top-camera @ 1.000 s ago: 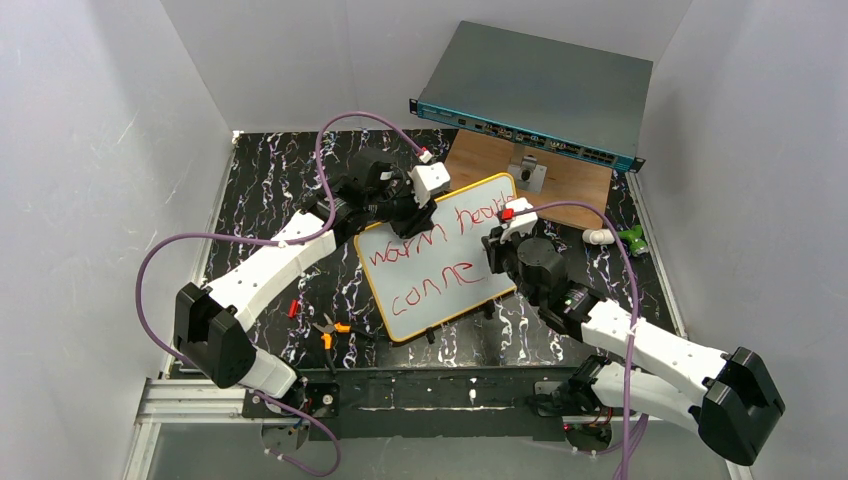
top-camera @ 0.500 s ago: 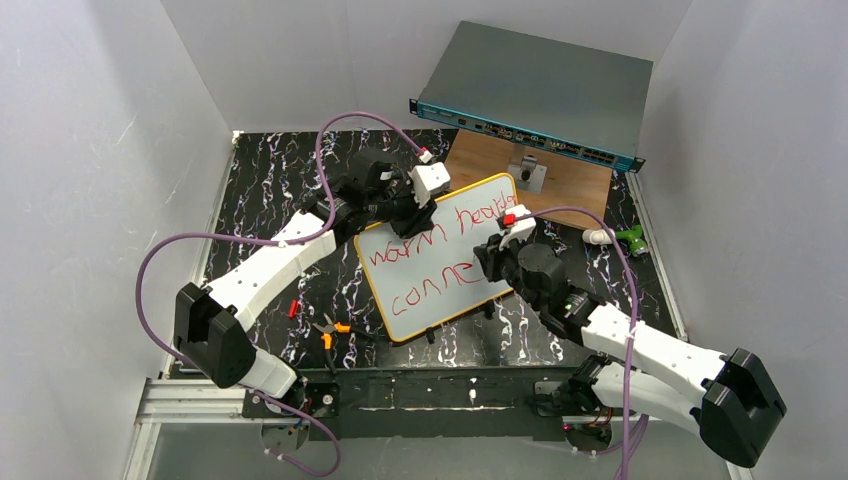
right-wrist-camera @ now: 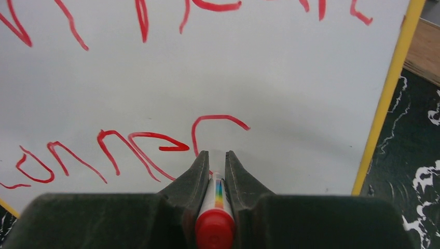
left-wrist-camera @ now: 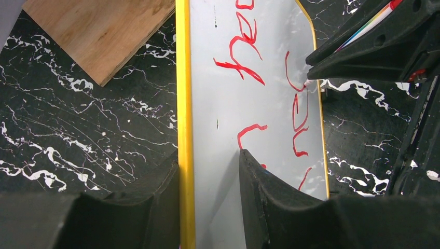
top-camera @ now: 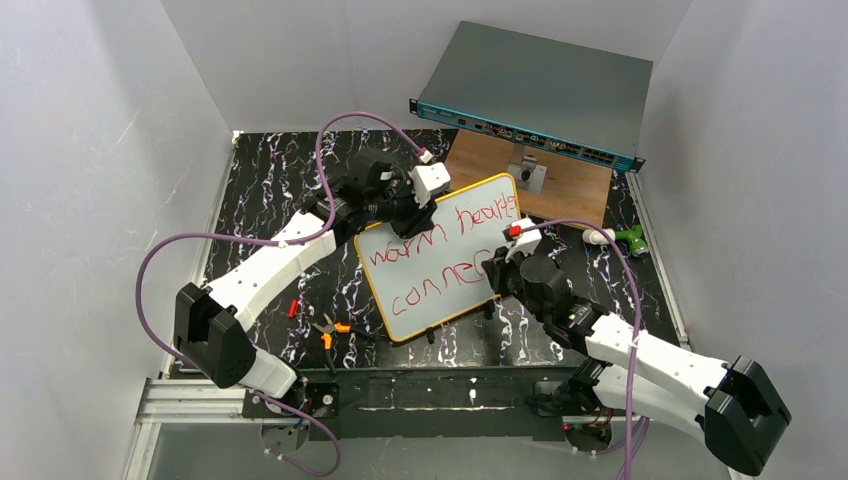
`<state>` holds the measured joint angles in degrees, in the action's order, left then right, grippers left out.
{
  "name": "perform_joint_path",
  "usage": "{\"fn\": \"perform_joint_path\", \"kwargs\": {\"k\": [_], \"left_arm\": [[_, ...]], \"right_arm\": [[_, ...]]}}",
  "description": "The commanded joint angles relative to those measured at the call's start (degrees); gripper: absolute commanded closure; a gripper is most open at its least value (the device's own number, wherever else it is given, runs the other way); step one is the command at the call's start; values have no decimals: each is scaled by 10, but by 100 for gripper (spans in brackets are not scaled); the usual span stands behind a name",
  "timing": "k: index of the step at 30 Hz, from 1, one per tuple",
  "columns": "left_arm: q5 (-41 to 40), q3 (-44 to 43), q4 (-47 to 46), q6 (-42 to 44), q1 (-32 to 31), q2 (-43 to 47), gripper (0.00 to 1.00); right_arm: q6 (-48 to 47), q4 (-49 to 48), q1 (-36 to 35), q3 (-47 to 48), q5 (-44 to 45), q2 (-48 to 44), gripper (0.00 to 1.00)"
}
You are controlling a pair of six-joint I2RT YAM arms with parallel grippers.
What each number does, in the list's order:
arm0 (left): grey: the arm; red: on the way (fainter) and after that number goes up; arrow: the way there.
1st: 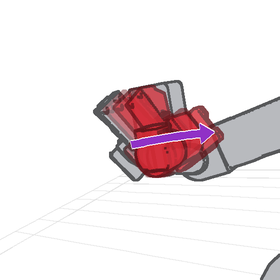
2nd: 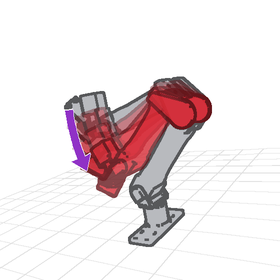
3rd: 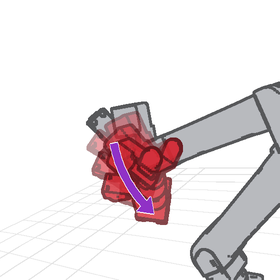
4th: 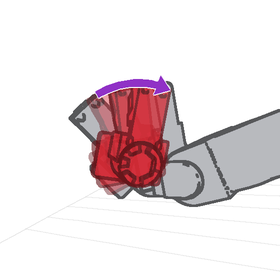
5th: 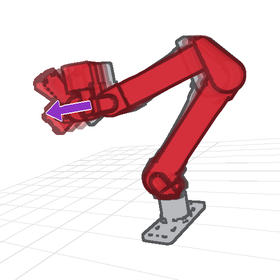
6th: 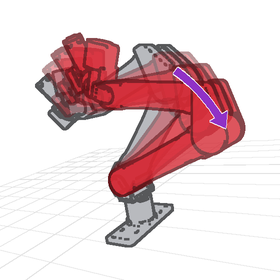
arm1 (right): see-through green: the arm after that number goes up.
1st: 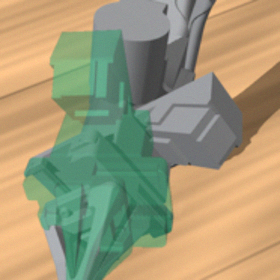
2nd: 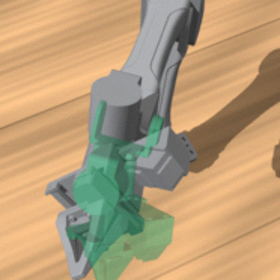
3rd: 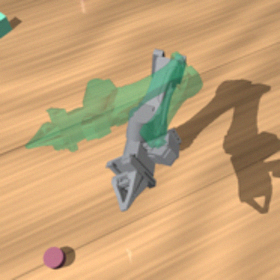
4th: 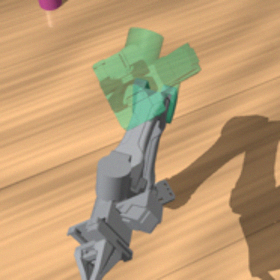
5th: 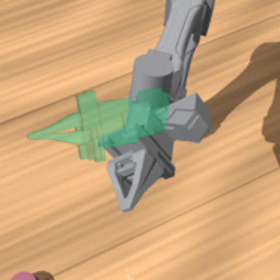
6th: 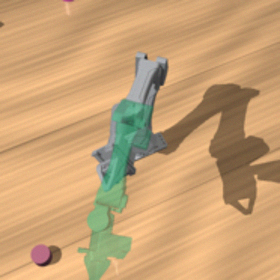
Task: Write a sentence on the whiteboard
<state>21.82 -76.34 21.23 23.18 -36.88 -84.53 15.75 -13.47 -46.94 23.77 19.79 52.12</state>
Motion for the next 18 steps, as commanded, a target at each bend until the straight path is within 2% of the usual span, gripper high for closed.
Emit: {"fn": "perform_joint_path", "kwargs": {"k": [1,10,18], "left_arm": [[-10,28,69,61,-16,-10,100],[-8,28,70,61,-17,-10,100],[-10,28,70,61,-17,-8,100]], "right_arm": [[4,13,2,-16,49,-19,99],[-24,35,6,-12,96,-49,99],[-76,89,6,45,53,-91,99]]}}
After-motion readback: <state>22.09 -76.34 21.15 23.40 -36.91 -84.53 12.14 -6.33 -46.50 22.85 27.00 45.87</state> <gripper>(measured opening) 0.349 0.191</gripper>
